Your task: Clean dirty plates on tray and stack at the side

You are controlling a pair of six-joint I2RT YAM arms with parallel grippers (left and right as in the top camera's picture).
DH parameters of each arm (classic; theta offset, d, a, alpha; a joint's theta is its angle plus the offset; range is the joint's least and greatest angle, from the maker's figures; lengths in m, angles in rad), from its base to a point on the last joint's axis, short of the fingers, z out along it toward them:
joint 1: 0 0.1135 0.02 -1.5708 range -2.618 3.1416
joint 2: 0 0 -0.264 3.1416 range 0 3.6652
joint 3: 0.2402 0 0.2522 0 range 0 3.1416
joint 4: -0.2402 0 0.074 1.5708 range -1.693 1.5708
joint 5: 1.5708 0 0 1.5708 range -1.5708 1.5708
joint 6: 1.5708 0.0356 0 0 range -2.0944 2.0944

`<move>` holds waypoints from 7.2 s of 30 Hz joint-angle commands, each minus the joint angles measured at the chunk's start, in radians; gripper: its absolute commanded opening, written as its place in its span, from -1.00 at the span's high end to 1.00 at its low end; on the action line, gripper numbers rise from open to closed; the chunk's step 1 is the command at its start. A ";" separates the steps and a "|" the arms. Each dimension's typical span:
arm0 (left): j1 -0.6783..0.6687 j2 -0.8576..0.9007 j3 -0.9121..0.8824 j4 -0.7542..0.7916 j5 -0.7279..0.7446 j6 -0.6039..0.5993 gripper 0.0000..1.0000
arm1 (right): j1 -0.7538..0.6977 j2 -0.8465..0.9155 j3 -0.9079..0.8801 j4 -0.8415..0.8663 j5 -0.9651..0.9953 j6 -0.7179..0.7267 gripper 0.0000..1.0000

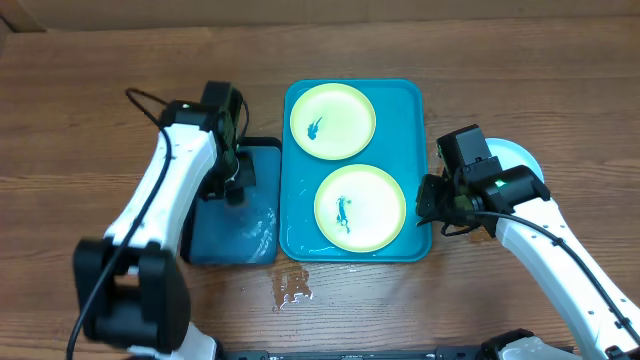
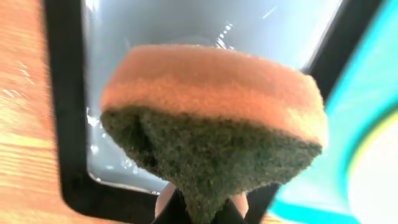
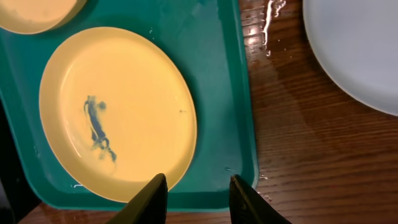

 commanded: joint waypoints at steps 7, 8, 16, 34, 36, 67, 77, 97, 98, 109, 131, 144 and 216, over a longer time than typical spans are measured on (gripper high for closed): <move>-0.077 0.030 -0.141 0.188 -0.041 0.011 0.91 | -0.005 0.038 0.014 -0.024 0.030 0.085 0.31; -0.079 0.051 -0.158 0.205 -0.041 0.011 0.91 | -0.005 0.045 0.014 -0.029 0.031 0.084 0.31; -0.079 0.128 -0.130 0.158 -0.037 0.008 0.92 | -0.005 0.097 0.014 -0.021 0.031 0.068 0.31; -0.183 0.094 0.316 -0.019 0.309 -0.001 0.91 | -0.005 0.180 0.014 0.127 0.023 -0.006 0.38; -0.229 0.103 0.299 0.023 0.310 -0.012 0.92 | -0.005 0.220 0.014 0.131 0.024 -0.014 0.39; -0.457 0.390 0.189 0.185 0.232 -0.162 0.92 | -0.026 0.296 -0.032 0.263 -0.208 -0.208 0.30; -0.352 0.419 0.196 0.116 0.202 -0.143 0.92 | -0.014 0.382 -0.112 0.378 -0.145 -0.105 0.63; -0.486 0.420 0.186 0.307 0.432 -0.185 0.92 | -0.016 0.396 -0.121 0.380 -0.153 -0.100 0.92; -0.479 0.420 0.186 0.304 0.420 -0.185 0.91 | -0.016 0.396 -0.121 0.380 -0.153 -0.101 0.92; -0.450 0.420 0.185 0.167 -0.103 -0.199 0.92 | -0.016 0.396 -0.121 0.380 -0.153 -0.097 0.92; -0.565 0.433 0.065 0.408 0.562 -0.266 0.91 | -0.016 0.396 -0.121 0.374 -0.153 -0.049 0.92; -0.535 0.428 0.067 0.263 0.386 -0.274 0.92 | -0.016 0.396 -0.121 0.374 -0.153 -0.049 0.92; -0.281 0.440 0.217 0.055 -0.012 -0.165 0.92 | -0.016 0.396 -0.121 0.332 -0.148 -0.056 0.92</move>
